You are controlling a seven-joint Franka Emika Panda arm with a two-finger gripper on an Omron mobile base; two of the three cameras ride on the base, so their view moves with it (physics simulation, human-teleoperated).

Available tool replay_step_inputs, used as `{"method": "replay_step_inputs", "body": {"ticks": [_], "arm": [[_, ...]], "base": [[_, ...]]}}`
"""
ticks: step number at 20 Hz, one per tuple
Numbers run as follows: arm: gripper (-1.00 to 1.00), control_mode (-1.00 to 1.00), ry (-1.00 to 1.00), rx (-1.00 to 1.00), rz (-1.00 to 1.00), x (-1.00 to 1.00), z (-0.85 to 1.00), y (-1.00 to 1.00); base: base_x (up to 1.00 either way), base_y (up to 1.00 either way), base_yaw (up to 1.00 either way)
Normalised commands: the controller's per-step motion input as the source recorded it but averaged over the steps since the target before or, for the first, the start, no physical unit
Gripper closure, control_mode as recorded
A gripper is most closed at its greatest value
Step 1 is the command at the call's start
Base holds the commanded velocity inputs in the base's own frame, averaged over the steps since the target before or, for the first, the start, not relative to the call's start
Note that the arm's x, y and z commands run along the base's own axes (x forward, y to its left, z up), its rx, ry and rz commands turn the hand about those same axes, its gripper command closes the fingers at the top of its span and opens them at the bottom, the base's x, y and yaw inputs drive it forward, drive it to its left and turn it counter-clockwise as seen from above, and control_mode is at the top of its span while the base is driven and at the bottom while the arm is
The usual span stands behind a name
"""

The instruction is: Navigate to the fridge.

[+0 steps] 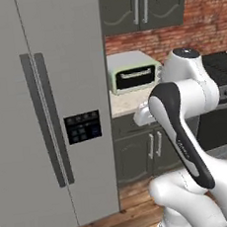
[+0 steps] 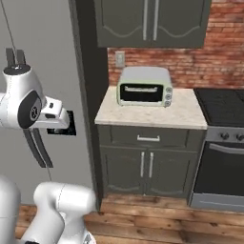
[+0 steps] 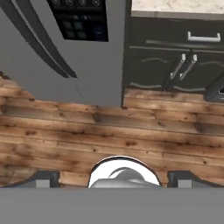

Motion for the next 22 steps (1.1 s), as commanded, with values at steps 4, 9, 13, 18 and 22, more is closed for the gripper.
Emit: {"method": "replay_step_inputs", "body": {"ticks": [4,9,13,18,22], "arm": [[-1.00,1.00,0.00,0.00,0.00,0.00,0.00,0.00],[-1.00,1.00,0.00,0.00,0.00,0.00,0.00,0.00],[-1.00,1.00,0.00,0.00,0.00,0.00,0.00,0.00],[-1.00,1.00,0.00,0.00,0.00,0.00,0.00,0.00],[-1.00,1.00,0.00,0.00,0.00,0.00,0.00,0.00]], "base": [[0.00,1.00,0.00],[0.14,1.00,0.00],[0.44,1.00,0.00],[0.72,0.77,0.00],[0.48,-0.48,0.00]]}}
